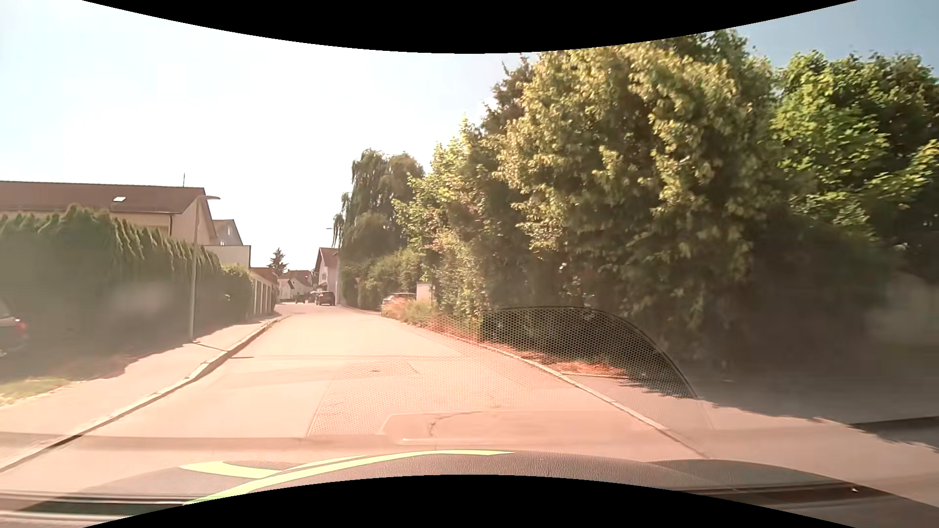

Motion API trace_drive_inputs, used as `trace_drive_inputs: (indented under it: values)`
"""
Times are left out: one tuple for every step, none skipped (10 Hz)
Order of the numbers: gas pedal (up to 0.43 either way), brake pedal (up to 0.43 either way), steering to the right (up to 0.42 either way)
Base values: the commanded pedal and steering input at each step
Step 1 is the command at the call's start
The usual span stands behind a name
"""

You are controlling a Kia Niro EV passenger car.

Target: Follow the waypoints while adhering to traffic rules and regulations

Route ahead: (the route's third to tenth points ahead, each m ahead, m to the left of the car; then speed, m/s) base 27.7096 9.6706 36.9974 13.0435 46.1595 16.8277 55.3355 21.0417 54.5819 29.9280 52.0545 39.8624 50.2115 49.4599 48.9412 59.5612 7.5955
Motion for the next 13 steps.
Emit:
trace_drive_inputs:
  values:
    - [0.118, 0.000, -0.092]
    - [0.118, 0.000, -0.096]
    - [0.118, 0.000, -0.100]
    - [0.118, 0.000, -0.105]
    - [0.118, 0.000, -0.108]
    - [0.118, 0.000, -0.108]
    - [0.118, 0.000, -0.108]
    - [0.118, 0.000, -0.108]
    - [0.118, 0.000, -0.108]
    - [0.118, 0.000, -0.107]
    - [0.118, 0.000, -0.104]
    - [0.118, 0.000, -0.098]
    - [0.118, 0.000, -0.089]
